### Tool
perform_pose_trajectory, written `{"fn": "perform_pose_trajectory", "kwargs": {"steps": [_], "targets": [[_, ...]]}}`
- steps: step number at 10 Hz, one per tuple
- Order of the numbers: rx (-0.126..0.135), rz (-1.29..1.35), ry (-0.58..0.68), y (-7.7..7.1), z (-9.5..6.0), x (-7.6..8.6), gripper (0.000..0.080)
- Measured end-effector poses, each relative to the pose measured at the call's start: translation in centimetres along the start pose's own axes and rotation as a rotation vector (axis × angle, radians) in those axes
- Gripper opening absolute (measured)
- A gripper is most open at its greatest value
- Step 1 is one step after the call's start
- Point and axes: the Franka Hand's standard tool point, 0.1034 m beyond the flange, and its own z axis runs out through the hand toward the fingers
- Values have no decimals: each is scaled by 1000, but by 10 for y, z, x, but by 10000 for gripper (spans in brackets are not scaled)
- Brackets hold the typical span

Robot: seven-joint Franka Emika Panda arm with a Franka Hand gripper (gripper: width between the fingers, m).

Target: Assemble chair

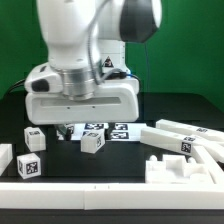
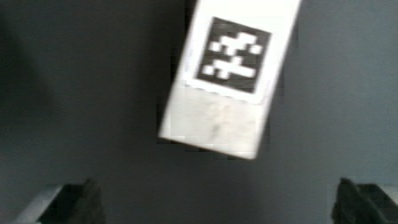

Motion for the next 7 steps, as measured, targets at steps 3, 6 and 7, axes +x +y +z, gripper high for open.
{"fn": "perform_pose_trajectory", "kwargs": {"steps": [3,6,7], "targets": [[26,22,-61,1,0,-5,648],[70,-138,-126,9,-1,-1,648],[73,-188,-124,9,-1,-1,648]]}}
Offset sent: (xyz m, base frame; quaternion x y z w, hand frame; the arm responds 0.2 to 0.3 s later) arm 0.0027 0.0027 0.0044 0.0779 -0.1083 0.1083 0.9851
